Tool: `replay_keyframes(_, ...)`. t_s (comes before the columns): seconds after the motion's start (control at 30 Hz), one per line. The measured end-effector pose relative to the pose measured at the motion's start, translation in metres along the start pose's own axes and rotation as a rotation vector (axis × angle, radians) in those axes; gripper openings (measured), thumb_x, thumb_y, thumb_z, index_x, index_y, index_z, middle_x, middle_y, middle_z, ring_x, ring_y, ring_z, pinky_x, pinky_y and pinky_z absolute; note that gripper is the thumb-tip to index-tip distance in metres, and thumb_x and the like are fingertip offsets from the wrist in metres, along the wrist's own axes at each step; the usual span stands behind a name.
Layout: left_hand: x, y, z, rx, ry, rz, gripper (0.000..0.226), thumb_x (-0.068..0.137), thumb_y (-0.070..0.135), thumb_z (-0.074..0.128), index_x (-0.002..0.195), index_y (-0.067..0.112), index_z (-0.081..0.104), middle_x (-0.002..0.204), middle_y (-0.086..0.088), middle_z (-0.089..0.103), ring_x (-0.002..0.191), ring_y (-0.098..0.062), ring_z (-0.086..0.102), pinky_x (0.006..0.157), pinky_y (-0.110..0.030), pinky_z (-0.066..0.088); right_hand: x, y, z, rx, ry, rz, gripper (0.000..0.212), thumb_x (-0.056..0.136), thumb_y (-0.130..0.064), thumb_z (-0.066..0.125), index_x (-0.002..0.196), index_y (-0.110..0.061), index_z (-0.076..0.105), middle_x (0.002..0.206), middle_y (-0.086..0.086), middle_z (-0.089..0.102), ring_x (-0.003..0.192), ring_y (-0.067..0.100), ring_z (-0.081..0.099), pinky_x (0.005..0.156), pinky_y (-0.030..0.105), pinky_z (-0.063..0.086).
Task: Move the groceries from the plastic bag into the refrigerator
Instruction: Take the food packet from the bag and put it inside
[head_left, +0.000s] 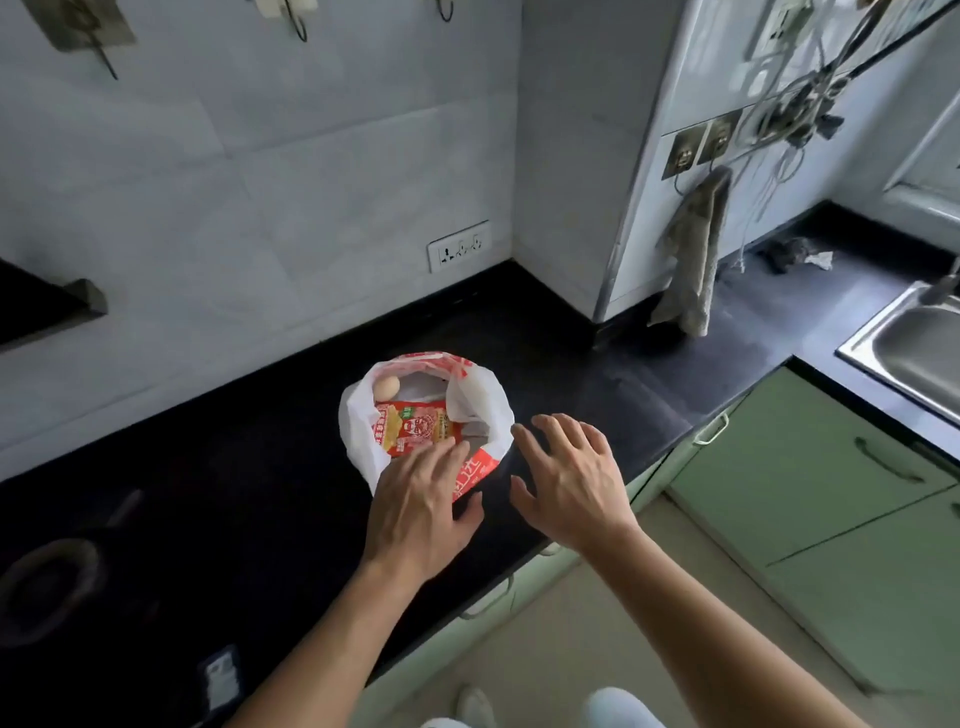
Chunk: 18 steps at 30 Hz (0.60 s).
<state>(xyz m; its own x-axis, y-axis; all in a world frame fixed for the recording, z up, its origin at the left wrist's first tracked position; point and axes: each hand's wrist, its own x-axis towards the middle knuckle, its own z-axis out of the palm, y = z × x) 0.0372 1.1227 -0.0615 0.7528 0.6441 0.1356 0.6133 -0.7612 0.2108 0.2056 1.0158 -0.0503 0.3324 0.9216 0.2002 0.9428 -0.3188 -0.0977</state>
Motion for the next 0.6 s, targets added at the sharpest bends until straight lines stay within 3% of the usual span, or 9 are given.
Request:
replay_keyframes(0.47,0.054,-0.047,0.055,0.055,-0.06,-0.263,0.064,0.087,0.053,0.043,0.136,0.014,0.054,0.136,-0.005,0.059,0.122,-0.02,0.057,0.099,-0.04,0.05,0.104,0.037,0.085,0.094,-0.136,-0.242,0.052,0.082,-0.046,0.057,0.126,-0.019,0.059,0.126,0.008,0.061,0.118,0.031,0.057,0.096,0.047,0.047)
replay_keyframes(0.6,0.065,-0.047,0.066,0.066,-0.076,-0.391,0.062,0.089,0.053,0.043,0.138,0.015,0.052,0.139,-0.002,0.058,0.124,-0.018,0.056,0.102,-0.037,0.049,0.135,0.049,0.102,0.134,-0.202,-0.356,0.057,0.086,-0.051,0.042,0.129,-0.018,0.058,0.128,0.01,0.061,0.119,0.032,0.058,0.095,0.049,0.047)
